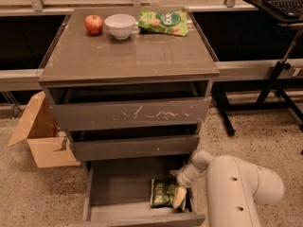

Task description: Pick green jalapeno chip bag from bottom drawer and place on counter

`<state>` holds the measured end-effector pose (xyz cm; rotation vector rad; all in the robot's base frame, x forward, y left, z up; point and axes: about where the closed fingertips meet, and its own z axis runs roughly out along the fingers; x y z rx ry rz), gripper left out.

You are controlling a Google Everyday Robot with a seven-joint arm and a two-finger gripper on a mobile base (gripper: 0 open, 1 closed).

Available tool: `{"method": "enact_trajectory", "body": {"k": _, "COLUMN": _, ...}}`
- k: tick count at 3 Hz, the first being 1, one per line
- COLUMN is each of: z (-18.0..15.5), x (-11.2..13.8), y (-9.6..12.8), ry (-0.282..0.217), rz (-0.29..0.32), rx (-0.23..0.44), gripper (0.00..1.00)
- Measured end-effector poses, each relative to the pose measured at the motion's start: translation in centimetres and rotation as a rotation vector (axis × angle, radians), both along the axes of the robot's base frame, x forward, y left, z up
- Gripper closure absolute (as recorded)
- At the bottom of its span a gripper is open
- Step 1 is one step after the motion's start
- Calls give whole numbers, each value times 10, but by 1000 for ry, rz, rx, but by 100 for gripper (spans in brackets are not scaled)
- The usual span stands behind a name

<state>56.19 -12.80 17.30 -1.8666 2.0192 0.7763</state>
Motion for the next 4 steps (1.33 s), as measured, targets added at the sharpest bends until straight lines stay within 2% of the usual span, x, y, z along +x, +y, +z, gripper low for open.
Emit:
{"method": "enact_trajectory", "body": {"k": 1, "z": -22, "x": 2, "y": -2, "ry": 9, "rz": 9, "rx": -10, "gripper": 15}}
{"method": "enact_trajectory", "body": {"k": 2, "z": -40, "x": 3, "y": -5, "ry": 13, "rz": 15, "rx": -13, "gripper": 46}}
{"method": "enact_trajectory", "body": {"k": 3, "z": -47, "x": 3, "y": -7, "ry": 11, "rz": 18, "rx": -5, "gripper": 69}}
{"method": "enact_trajectory", "body": {"k": 4, "z": -19, "x": 6, "y": -5, "ry": -50, "rz": 29, "rx": 70, "gripper": 92}}
